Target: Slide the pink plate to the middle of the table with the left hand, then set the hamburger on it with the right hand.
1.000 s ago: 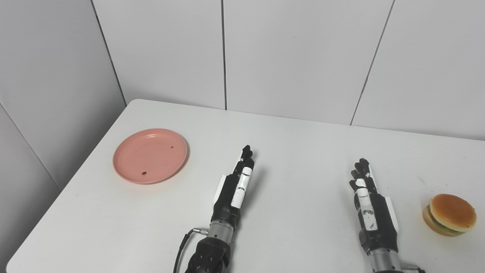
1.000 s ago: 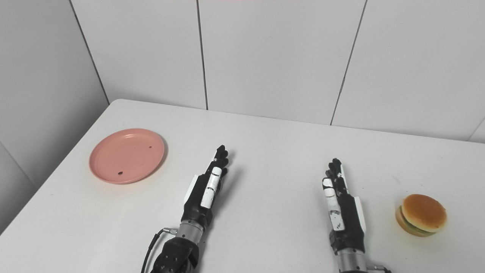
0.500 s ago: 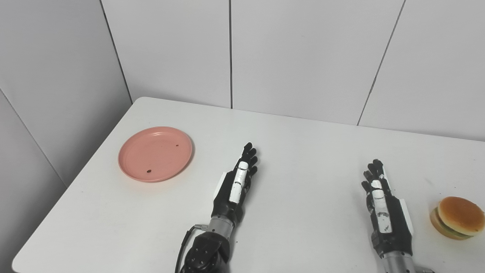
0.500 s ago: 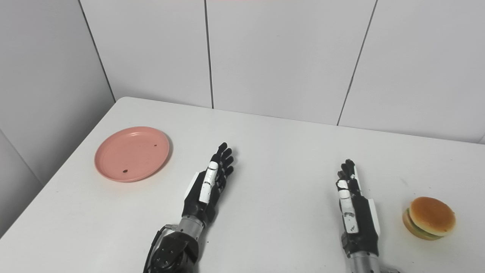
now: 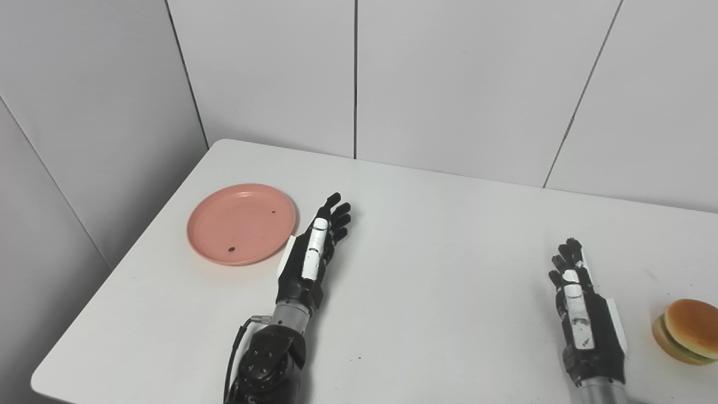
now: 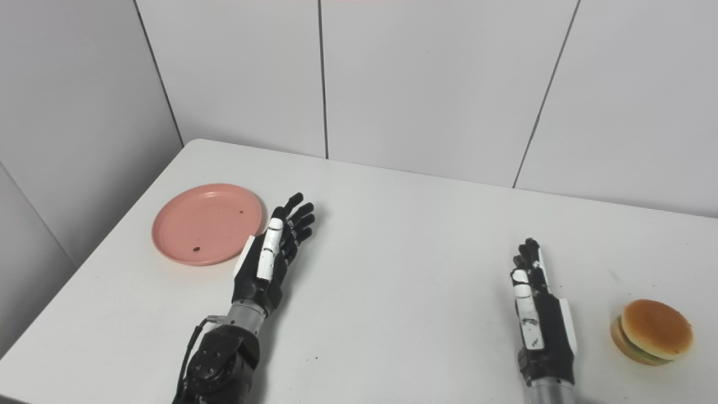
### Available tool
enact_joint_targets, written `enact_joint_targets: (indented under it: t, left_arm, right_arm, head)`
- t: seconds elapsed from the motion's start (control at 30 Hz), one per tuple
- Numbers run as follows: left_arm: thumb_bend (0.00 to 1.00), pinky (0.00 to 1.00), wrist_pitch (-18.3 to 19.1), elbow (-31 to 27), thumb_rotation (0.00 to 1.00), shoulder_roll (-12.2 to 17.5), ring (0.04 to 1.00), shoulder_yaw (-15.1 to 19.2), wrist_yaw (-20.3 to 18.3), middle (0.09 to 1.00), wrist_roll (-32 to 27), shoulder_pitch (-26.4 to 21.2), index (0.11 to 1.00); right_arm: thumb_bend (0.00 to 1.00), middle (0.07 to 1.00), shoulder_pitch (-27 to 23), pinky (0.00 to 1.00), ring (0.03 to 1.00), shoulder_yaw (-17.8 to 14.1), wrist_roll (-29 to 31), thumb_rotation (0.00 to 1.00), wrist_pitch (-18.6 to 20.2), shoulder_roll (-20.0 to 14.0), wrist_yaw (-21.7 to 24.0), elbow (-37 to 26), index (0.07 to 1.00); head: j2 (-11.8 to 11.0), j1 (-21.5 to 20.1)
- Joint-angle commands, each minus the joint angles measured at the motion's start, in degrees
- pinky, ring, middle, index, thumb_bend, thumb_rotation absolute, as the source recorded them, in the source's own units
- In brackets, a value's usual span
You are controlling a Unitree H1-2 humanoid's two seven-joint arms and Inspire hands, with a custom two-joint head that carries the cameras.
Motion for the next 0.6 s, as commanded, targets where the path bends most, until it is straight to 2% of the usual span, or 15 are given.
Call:
enact_joint_targets:
  t: [0.0,0.13,0.27,0.47,0.57]
  left_arm:
    - [0.59,0.92,-1.1,-2.1,1.0,0.9,0.897,0.8,0.8,0.887,0.3,-1.6,0.885]
    - [0.6,0.89,-2.0,-2.9,1.0,1.4,0.872,2.7,2.6,0.859,0.9,-2.2,0.852]
    - [0.62,0.86,-2.8,-2.8,1.0,3.1,0.83,4.8,4.5,0.813,2.5,-3.0,0.793]
    - [0.62,0.82,-7.1,0.2,1.0,5.0,0.795,7.6,6.2,0.772,3.1,-3.7,0.748]
    - [0.61,0.81,-10.8,3.8,1.0,6.6,0.778,9.6,8.7,0.756,5.5,-4.2,0.733]
  right_arm:
    - [0.51,1.0,2.4,1.0,1.0,-0.3,-0.4,0.9,0.5,-0.5,-0.1,1.0,1.0]
    - [0.51,1.0,2.1,1.0,1.0,-0.7,0.5,0.89,0.1,-0.5,0.7,1.5,1.0]
    - [0.5,1.0,2.0,1.0,1.0,-0.7,0.8,0.86,-0.2,-0.5,0.9,1.9,1.0]
    - [0.51,1.0,1.8,1.0,1.0,-0.6,0.6,0.87,-0.7,-0.7,1.0,2.5,1.0]
    - [0.51,1.0,1.9,1.0,1.0,-0.5,0.3,0.88,-0.4,-0.8,1.1,2.4,1.0]
  head:
    - [0.0,0.0]
    - [0.0,0.2]
    - [-0.1,0.4]
    - [-0.2,0.2]
    - [-0.1,0.2]
